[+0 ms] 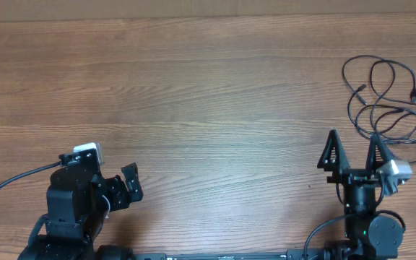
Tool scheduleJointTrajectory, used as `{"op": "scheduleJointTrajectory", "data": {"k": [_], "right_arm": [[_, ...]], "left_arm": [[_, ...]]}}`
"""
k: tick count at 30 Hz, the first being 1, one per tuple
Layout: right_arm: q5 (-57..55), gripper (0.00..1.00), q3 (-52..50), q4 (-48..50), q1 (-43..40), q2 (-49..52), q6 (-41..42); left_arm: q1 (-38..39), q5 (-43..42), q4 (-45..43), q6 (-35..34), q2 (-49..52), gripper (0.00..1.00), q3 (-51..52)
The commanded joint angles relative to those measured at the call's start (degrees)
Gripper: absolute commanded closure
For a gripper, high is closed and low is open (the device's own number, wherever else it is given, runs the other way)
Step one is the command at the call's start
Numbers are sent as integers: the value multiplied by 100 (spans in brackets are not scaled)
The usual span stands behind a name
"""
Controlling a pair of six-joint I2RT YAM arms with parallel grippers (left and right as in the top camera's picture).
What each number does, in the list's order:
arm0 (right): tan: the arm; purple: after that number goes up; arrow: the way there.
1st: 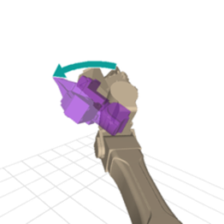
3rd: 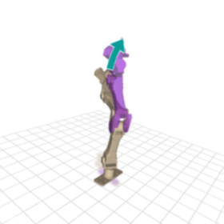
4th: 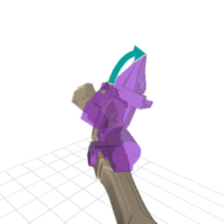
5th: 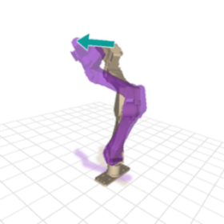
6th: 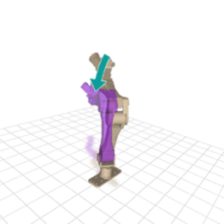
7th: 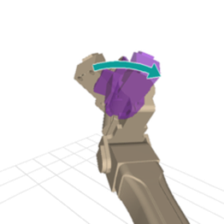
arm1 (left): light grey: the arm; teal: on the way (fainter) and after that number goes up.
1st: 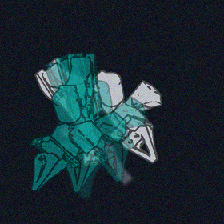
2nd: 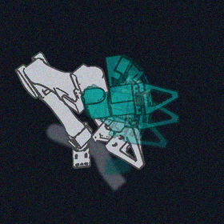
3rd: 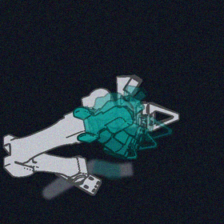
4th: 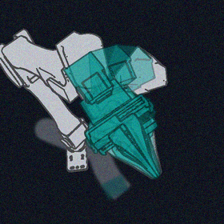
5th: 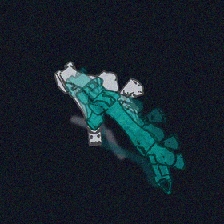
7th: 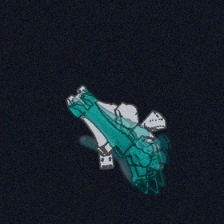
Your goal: Untangle cables
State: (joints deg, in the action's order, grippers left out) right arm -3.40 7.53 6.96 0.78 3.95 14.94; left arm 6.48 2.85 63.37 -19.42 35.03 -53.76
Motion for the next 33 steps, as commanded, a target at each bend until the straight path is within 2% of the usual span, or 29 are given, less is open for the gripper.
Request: {"op": "scheduleJointTrajectory", "data": {"k": [1, 4, 8, 14, 17, 33], "right_arm": [[-42, 0, -372, 308, -15, -372, -11], [-42, 0, -702, 876, -15, -382, -13], [-129, 0, -708, 717, -11, -382, -76], [236, 0, -708, -435, -11, -382, -1178], [426, 0, -708, -1191, -9, -382, -1180], [393, 0, -708, -1180, -11, -378, -1182]], "left_arm": [[-13, 70, -15, -72, -17, 0, 35], [-13, 70, -15, -72, -17, 0, 35], [-13, 70, -15, -72, -17, 1, 35], [-13, 70, -15, -72, -17, 0, 35], [-13, 70, -15, -72, -17, 0, 35], [-13, 70, -15, -72, -17, 1, 35]]}}
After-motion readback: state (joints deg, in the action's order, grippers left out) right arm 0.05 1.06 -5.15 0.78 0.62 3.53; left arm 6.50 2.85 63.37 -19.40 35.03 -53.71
